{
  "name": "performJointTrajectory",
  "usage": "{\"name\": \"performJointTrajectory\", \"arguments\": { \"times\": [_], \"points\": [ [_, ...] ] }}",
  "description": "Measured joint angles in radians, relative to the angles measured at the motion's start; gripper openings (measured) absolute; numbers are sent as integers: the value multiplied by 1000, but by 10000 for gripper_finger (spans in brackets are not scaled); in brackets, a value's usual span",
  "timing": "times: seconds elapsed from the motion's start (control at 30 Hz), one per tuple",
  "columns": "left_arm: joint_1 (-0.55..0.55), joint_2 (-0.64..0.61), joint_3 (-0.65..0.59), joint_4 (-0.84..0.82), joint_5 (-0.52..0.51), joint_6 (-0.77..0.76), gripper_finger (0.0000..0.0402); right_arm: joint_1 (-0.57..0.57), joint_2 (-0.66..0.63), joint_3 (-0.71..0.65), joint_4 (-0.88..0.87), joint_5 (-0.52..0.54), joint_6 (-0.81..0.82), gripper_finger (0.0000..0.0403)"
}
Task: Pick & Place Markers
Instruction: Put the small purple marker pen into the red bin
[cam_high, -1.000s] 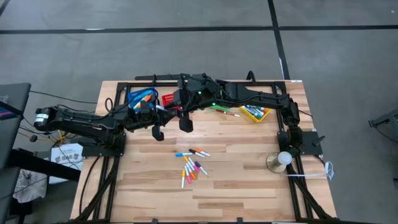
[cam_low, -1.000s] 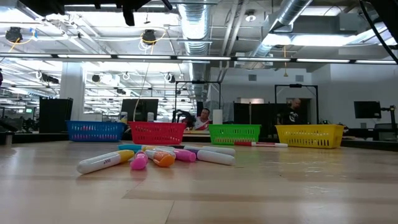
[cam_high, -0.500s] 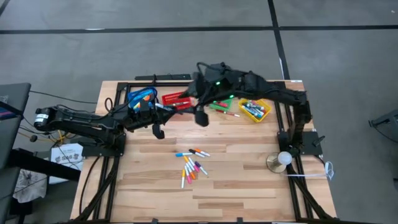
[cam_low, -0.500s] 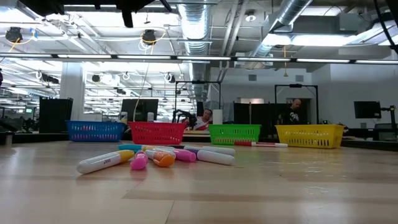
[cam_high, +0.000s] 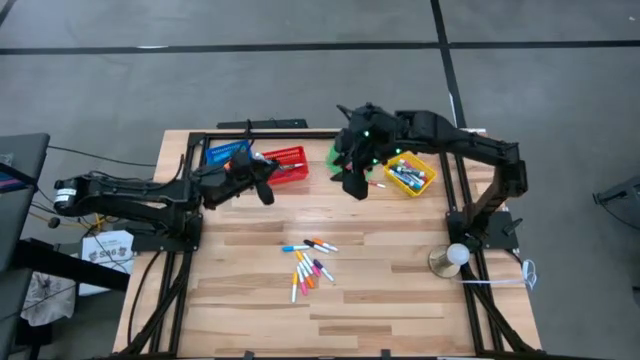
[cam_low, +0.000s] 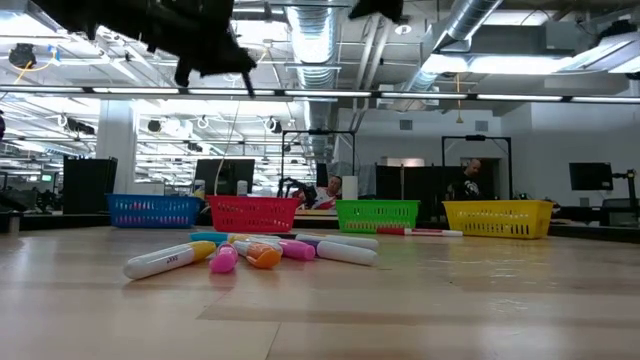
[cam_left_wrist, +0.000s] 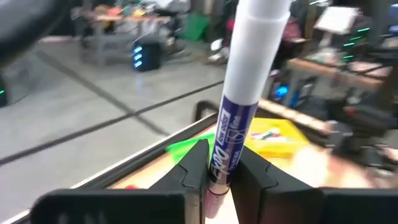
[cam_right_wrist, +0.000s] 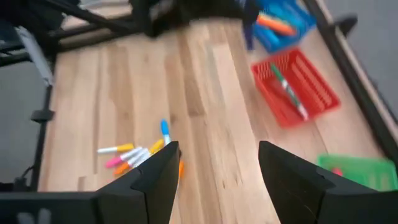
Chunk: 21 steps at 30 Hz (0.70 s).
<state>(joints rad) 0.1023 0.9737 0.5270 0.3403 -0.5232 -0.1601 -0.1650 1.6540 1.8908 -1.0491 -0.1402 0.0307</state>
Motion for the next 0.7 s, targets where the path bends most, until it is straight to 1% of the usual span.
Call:
{"name": "performJointTrajectory", "arguments": {
  "times": [0.07, 0.13, 0.27, 0.37, 0.47, 0.53, 0.6, 0.7],
  "points": [
    [52, 0, 0, -37, 15, -21, 45, 0, -42, -103, 56, 38, 38, 208],
    [114, 1, 0, -71, 68, -41, 44, 0, -93, -211, 120, 85, 81, 207],
    [237, 21, 0, -135, 206, -87, 47, 9, -195, -458, 371, 140, 180, 206],
    [312, 57, 0, -174, 302, -109, 46, 28, -263, -636, 578, 144, 221, 205],
    [361, 118, 0, -190, 370, -111, 45, 49, -306, -792, 783, 144, 232, 205],
    [384, 168, 8, -195, 402, -111, 46, 64, -318, -872, 891, 144, 233, 205],
    [400, 229, 32, -194, 433, -110, 46, 79, -320, -922, 974, 143, 245, 205],
    [421, 328, 97, -234, 477, -109, 46, 93, -311, -946, 1006, 141, 265, 205]
  ]
}}
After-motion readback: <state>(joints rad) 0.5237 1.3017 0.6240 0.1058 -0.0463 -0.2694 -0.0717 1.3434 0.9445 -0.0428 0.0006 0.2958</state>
